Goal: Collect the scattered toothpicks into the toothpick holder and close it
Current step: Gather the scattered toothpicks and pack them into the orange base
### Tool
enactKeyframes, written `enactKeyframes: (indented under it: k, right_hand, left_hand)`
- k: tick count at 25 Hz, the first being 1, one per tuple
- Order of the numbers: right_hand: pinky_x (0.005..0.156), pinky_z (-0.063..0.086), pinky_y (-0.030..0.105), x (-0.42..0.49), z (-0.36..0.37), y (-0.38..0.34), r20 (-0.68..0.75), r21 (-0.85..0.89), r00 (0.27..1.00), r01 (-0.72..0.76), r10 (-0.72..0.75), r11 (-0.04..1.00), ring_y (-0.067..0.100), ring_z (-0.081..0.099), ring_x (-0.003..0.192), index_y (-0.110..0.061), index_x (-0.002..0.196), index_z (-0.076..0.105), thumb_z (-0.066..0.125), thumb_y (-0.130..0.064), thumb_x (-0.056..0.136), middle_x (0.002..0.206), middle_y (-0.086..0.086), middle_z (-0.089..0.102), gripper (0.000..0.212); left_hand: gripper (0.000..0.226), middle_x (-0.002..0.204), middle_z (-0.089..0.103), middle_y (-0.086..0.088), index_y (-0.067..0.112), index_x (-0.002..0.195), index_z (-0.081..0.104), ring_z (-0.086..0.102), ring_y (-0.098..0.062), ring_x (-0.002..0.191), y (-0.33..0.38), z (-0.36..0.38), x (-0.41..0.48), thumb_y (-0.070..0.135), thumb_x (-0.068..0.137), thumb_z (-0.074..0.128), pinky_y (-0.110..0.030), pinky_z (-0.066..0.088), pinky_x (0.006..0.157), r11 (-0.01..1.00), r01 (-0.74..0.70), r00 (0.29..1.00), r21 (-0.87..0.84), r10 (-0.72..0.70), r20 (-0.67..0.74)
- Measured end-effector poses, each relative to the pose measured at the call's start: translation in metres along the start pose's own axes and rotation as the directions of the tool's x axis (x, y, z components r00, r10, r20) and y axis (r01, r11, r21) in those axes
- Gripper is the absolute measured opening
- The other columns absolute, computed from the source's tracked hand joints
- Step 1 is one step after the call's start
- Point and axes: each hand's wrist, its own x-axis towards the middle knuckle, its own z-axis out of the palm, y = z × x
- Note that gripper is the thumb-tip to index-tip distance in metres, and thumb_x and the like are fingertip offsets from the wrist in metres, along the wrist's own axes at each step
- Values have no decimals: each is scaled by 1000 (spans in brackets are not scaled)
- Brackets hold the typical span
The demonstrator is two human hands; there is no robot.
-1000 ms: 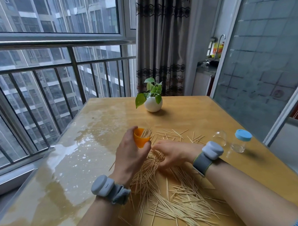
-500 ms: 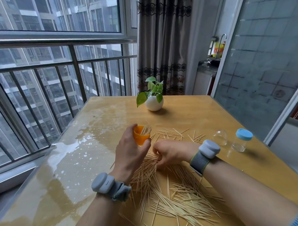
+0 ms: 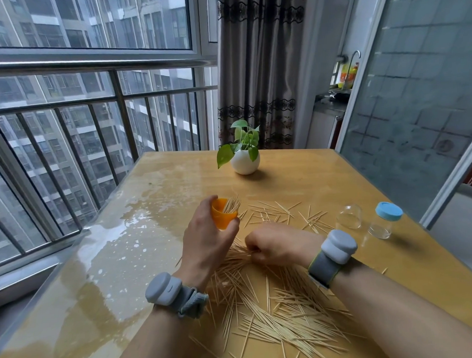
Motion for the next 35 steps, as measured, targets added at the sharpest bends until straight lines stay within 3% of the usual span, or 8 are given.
enactKeyframes:
  k: [7, 13, 15, 17, 19, 24, 28, 35]
  right_hand:
    - [62, 41, 32, -38, 6, 52, -143, 425, 984, -35, 105, 905, 11, 51, 64, -21, 74, 55, 61, -28, 94, 71, -5, 58, 22]
    - [58, 37, 20, -55, 7, 69, -383, 862, 848, 187, 365, 471, 3, 44, 59, -9, 87, 64, 60, -20, 97, 65, -12, 51, 16]
    - [57, 33, 25, -52, 4, 63, -405, 914, 777, 341, 481, 218, 10, 40, 60, -10, 88, 64, 59, -18, 97, 67, -4, 48, 12]
    - [58, 34, 29, -48, 3, 52, -419, 887, 693, 450, 587, 103, 14, 38, 61, -11, 89, 63, 59, -17, 97, 68, 2, 46, 11]
    - [61, 39, 26, -42, 6, 36, -442, 871, 647, 474, 621, 126, 14, 43, 63, -13, 87, 62, 59, -21, 96, 69, 2, 50, 13]
    - [78, 54, 27, -31, 23, 18, -416, 908, 752, 312, 511, 281, 11, 64, 86, -14, 97, 68, 62, -41, 88, 91, -2, 68, 29]
    - [82, 53, 29, -29, 29, 24, -467, 862, 728, 248, 502, 443, 12, 64, 94, -22, 99, 69, 58, -46, 91, 100, 0, 65, 28]
    - [73, 52, 27, -35, 19, 25, -308, 931, 790, 135, 530, 341, 11, 63, 89, -20, 110, 61, 38, -71, 90, 97, -5, 66, 59]
  left_hand:
    - [65, 121, 60, -4, 17, 139, 44, 57, -18, 96, 2, 0, 1, 38, 84, 72, -31, 51, 83, 999, 35, 998, -42, -37, -42]
    - [67, 124, 61, 3, 21, 140, 45, 57, -11, 102, 14, 20, -17, 40, 83, 73, -21, 44, 84, 996, -89, 980, -4, 88, 180]
    - [67, 124, 60, 6, 24, 140, 44, 57, -9, 103, 17, 27, -24, 43, 82, 72, -19, 43, 86, 990, -141, 957, 2, 136, 254]
    - [66, 122, 60, 9, 27, 138, 45, 58, -7, 102, 19, 32, -28, 46, 80, 71, -20, 46, 88, 985, -175, 942, 0, 168, 291]
    - [65, 118, 61, 11, 29, 135, 46, 59, -7, 100, 20, 35, -30, 51, 79, 69, -22, 49, 87, 981, -196, 934, -2, 187, 303]
    - [63, 113, 61, 11, 26, 133, 50, 59, -6, 95, 20, 31, -29, 49, 78, 71, -17, 47, 80, 981, -192, 947, -40, 195, 256]
    - [64, 111, 61, 10, 26, 132, 50, 59, -7, 94, 20, 31, -29, 50, 76, 69, -22, 49, 82, 979, -202, 942, -24, 201, 270]
    - [63, 114, 61, 13, 28, 134, 49, 58, -2, 99, 26, 27, -31, 48, 78, 69, -15, 45, 88, 960, -261, 848, -97, 276, 452]
